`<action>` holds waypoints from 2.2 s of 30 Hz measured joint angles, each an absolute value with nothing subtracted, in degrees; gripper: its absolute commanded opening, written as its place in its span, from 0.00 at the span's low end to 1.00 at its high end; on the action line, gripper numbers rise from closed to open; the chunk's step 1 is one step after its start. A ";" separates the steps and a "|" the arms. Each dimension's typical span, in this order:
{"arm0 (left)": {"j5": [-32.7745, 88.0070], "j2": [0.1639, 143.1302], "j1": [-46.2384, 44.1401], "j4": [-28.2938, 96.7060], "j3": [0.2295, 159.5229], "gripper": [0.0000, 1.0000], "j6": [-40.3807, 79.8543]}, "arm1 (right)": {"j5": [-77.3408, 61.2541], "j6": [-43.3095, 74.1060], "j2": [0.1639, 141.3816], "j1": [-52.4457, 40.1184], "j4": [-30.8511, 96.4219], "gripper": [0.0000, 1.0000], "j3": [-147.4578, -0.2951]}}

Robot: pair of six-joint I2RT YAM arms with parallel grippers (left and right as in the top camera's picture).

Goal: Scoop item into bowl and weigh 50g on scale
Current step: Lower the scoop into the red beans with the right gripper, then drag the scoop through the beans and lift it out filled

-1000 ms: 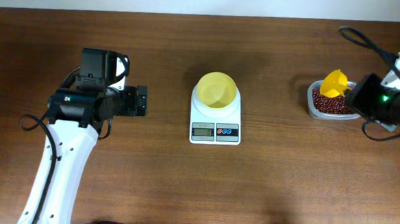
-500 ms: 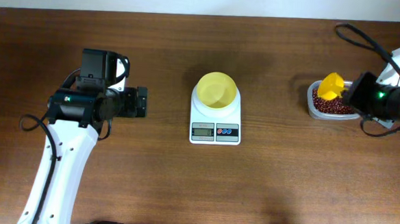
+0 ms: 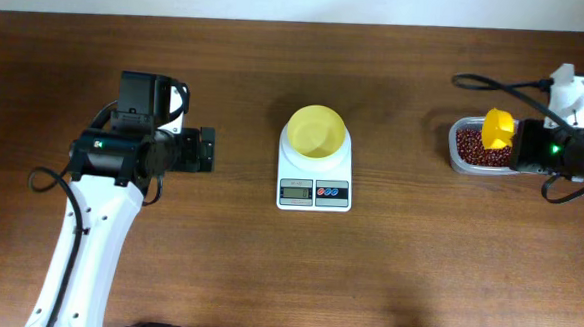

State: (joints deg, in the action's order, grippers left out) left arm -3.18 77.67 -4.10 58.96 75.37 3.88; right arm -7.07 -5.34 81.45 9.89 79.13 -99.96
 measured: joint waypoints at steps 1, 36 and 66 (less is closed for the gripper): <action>-3.16 77.67 -4.10 59.22 75.37 0.99 3.88 | -8.12 -7.70 81.49 9.89 79.15 0.04 -99.96; -2.94 77.67 -4.10 58.04 75.37 0.99 3.88 | 2.72 -11.97 101.65 14.55 67.07 0.04 -93.08; -2.94 77.67 -4.10 58.78 75.37 0.99 3.88 | -31.07 -8.69 101.65 31.35 62.70 0.04 -83.70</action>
State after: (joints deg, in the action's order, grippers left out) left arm -2.94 77.67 -4.10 58.78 75.37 3.88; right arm -31.07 -8.69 101.65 31.35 62.70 -83.70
